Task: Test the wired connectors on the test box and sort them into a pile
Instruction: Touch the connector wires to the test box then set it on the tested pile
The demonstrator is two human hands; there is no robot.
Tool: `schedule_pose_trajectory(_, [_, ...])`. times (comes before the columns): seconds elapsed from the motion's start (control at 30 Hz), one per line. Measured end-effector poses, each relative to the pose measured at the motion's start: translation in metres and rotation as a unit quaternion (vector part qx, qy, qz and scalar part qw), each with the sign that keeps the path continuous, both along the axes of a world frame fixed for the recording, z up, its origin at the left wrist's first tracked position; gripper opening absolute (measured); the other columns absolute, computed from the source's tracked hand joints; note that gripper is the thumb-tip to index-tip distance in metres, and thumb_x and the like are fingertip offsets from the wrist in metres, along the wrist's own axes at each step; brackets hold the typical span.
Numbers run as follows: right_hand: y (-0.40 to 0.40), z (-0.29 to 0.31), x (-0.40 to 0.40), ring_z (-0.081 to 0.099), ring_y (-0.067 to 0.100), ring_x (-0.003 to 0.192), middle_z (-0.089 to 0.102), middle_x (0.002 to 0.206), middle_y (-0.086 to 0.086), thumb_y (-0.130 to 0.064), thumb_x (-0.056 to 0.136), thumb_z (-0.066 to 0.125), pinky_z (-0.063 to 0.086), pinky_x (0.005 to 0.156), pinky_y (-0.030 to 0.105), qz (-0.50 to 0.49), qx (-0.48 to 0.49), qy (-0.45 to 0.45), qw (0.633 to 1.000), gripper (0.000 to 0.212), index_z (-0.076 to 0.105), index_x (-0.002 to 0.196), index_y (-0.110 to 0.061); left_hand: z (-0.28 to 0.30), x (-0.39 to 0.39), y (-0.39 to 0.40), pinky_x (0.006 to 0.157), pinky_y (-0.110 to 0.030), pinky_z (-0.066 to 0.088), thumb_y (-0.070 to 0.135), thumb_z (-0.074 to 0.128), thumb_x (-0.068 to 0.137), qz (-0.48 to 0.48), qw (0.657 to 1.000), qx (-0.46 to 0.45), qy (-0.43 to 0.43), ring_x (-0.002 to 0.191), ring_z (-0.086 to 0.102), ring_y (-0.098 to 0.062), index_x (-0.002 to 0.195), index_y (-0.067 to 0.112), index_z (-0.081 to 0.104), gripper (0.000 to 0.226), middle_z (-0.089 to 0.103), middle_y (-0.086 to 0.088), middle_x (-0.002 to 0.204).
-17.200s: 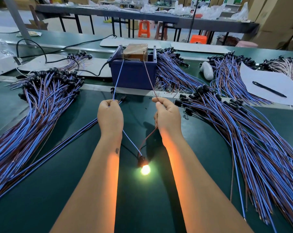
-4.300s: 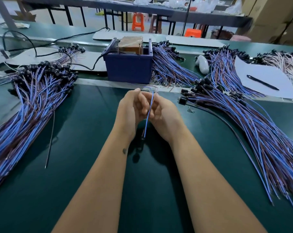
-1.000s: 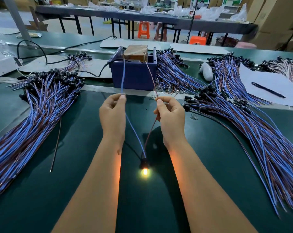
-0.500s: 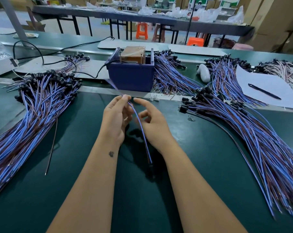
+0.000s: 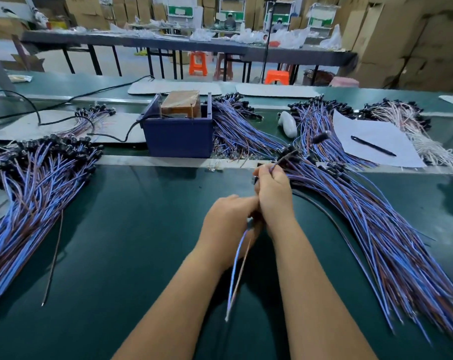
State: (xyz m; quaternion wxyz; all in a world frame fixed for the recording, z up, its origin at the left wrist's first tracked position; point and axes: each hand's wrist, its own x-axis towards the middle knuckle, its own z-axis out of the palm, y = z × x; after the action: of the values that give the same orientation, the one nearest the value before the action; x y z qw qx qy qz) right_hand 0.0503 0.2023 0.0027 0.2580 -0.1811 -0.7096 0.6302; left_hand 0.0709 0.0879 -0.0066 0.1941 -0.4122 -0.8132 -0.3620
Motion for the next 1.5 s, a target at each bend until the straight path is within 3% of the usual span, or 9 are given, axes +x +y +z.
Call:
schedule_pose_trajectory(0.27, [0.102,0.024,0.037,0.050,0.019,0.069,0.056,0.076,0.001,-0.032,0.101,0.038,0.028,0.054,0.031,-0.050,0.400,-0.225,0.887,0.031,0.048,0.078,-0.013,-0.013,0.011,0.014,0.081,-0.033,0.041,0.017,0.068,0.086,-0.050,0.995,-0.088,0.003,0.084,0.060,-0.021,0.089,0.021,0.072,0.006,0.071,0.010,0.083])
schedule_pose_trajectory(0.47, [0.130,0.036,0.046,0.048,0.036,0.113,0.055,0.121,0.016,-0.033,0.097,0.047,0.038,0.093,0.042,-0.110,0.539,-0.300,0.779,0.036,0.054,0.128,-0.017,-0.015,0.008,0.016,0.083,-0.037,0.041,0.017,0.061,0.087,-0.028,0.996,-0.066,-0.049,0.083,0.055,-0.017,0.090,0.021,0.070,0.010,0.069,0.010,0.082])
schedule_pose_trajectory(0.57, [0.092,0.029,0.037,0.046,0.035,0.112,0.053,0.123,0.017,-0.031,0.095,0.051,0.035,0.094,0.042,-0.133,0.522,-0.221,0.813,0.041,0.051,0.132,-0.015,-0.013,0.007,0.017,0.083,-0.038,0.041,0.025,0.052,0.085,0.011,0.996,-0.048,-0.067,0.085,0.057,-0.018,0.091,0.021,0.071,0.020,0.070,0.010,0.084])
schedule_pose_trajectory(0.67, [0.025,0.013,0.021,0.047,0.034,0.114,0.054,0.125,0.014,-0.031,0.094,0.053,0.034,0.096,0.041,-0.021,0.499,-0.160,0.852,0.040,0.053,0.132,-0.018,-0.009,-0.006,0.000,0.084,-0.041,0.043,0.024,0.051,0.086,0.129,0.989,-0.012,-0.068,0.092,0.061,-0.024,0.096,0.018,0.072,0.024,0.071,0.004,0.093])
schedule_pose_trajectory(0.83, [-0.076,-0.010,0.002,0.048,0.023,0.119,0.055,0.126,0.004,-0.023,0.094,0.055,0.033,0.105,0.039,0.196,0.383,-0.051,0.901,0.035,0.057,0.129,-0.022,-0.009,-0.050,-0.086,0.091,-0.043,0.041,0.009,0.062,0.087,0.399,0.913,0.022,-0.075,0.112,0.048,-0.035,0.099,0.012,0.074,0.018,0.067,-0.008,0.119])
schedule_pose_trajectory(0.97, [-0.097,-0.025,-0.006,0.049,0.018,0.115,0.057,0.121,-0.002,-0.027,0.095,0.052,0.030,0.105,0.035,0.201,0.418,-0.063,0.884,0.030,0.060,0.124,-0.024,-0.010,-0.062,-0.143,0.102,-0.052,0.029,0.013,0.063,0.085,0.520,0.850,-0.025,-0.074,0.133,0.029,-0.039,0.105,0.015,0.074,0.023,0.035,-0.012,0.156])
schedule_pose_trajectory(1.1, [-0.091,-0.028,-0.008,0.050,0.014,0.113,0.059,0.117,-0.005,-0.025,0.095,0.052,0.030,0.106,0.034,0.210,0.397,-0.054,0.892,0.024,0.064,0.116,-0.024,-0.010,-0.074,-0.170,0.111,-0.049,0.017,0.025,0.056,0.090,0.557,0.808,-0.099,-0.164,0.147,0.006,-0.031,0.131,0.018,0.057,0.042,0.008,-0.015,0.164])
schedule_pose_trajectory(1.23, [-0.092,-0.027,-0.007,0.050,0.012,0.112,0.058,0.115,-0.008,-0.026,0.096,0.051,0.029,0.106,0.034,0.220,0.405,-0.057,0.886,0.022,0.065,0.113,-0.025,-0.012,-0.076,-0.164,0.105,-0.045,0.026,0.024,0.046,0.094,0.557,0.794,-0.167,-0.177,0.133,0.033,-0.033,0.137,0.016,0.048,0.044,0.042,-0.014,0.147])
schedule_pose_trajectory(1.5, [-0.093,-0.026,-0.005,0.050,0.011,0.108,0.058,0.110,-0.009,-0.025,0.096,0.051,0.028,0.105,0.031,0.229,0.393,-0.060,0.888,0.019,0.067,0.107,-0.026,-0.010,-0.071,-0.165,0.098,-0.045,0.035,0.019,0.047,0.098,0.570,0.794,-0.142,-0.158,0.117,0.049,-0.040,0.126,0.015,0.063,0.032,0.058,-0.020,0.124])
